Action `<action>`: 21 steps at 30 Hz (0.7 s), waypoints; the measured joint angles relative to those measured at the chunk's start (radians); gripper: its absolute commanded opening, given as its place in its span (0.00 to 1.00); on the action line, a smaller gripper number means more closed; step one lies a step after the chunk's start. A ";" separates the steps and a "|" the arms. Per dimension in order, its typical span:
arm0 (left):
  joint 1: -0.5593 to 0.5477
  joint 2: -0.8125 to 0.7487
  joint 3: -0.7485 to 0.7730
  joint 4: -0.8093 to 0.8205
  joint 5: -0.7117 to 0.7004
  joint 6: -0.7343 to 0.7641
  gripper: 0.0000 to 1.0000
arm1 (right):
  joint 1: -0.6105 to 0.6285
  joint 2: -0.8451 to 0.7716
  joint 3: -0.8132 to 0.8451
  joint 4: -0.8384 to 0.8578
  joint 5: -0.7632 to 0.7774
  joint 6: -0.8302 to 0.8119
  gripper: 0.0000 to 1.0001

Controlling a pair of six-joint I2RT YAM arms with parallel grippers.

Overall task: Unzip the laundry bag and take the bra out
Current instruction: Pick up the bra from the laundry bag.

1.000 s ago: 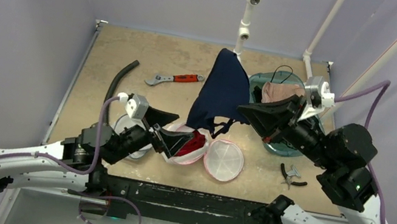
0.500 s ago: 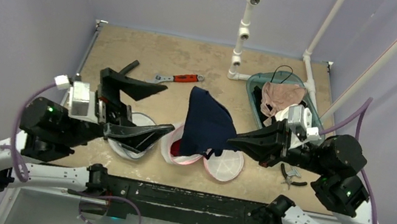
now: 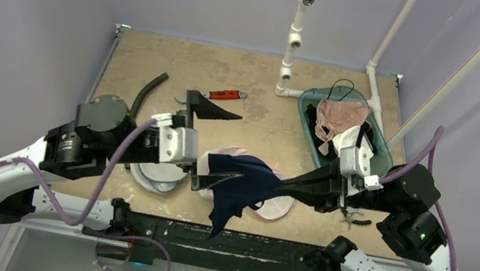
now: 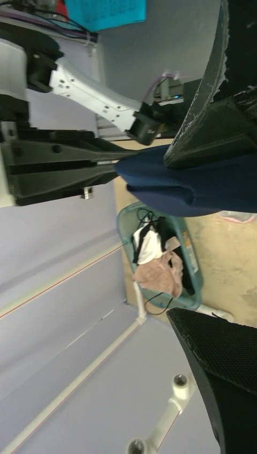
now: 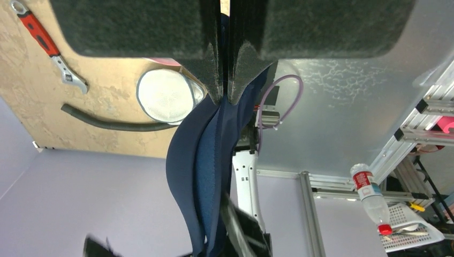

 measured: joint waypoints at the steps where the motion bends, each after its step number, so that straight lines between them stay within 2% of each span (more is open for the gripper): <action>1: 0.000 0.008 -0.008 -0.017 0.002 0.002 1.00 | 0.000 0.000 0.000 -0.002 -0.002 -0.004 0.00; 5: 0.000 0.003 -0.029 -0.062 0.017 -0.003 0.97 | 0.000 -0.006 -0.002 -0.002 -0.009 -0.012 0.00; 8: 0.000 0.000 -0.029 -0.072 0.034 -0.011 0.86 | 0.000 -0.010 -0.006 0.001 -0.010 -0.012 0.00; 11: 0.000 0.002 -0.029 -0.087 0.050 -0.024 0.64 | 0.000 -0.013 -0.011 0.005 -0.009 -0.011 0.00; 12: 0.000 0.002 -0.030 -0.092 0.055 -0.026 0.52 | 0.000 -0.013 -0.012 0.007 -0.008 -0.011 0.00; 15: 0.000 0.003 -0.037 -0.098 0.067 -0.035 0.28 | 0.000 -0.013 -0.016 0.015 -0.004 -0.010 0.00; 17: 0.000 0.003 -0.045 -0.097 0.069 -0.039 0.04 | 0.000 -0.013 -0.016 0.021 0.000 -0.009 0.00; 18: 0.000 0.003 -0.049 -0.096 0.069 -0.043 0.00 | 0.000 -0.013 -0.017 0.023 0.001 -0.008 0.00; 19: 0.000 0.002 -0.053 -0.093 0.068 -0.046 0.00 | 0.000 -0.013 -0.017 0.024 0.004 -0.006 0.02; 20: 0.000 -0.001 -0.062 -0.082 0.062 -0.052 0.00 | 0.000 -0.013 -0.017 0.026 0.013 -0.002 0.21; 21: 0.000 -0.006 -0.073 -0.073 0.054 -0.055 0.00 | 0.000 -0.013 -0.017 0.026 0.026 0.005 0.44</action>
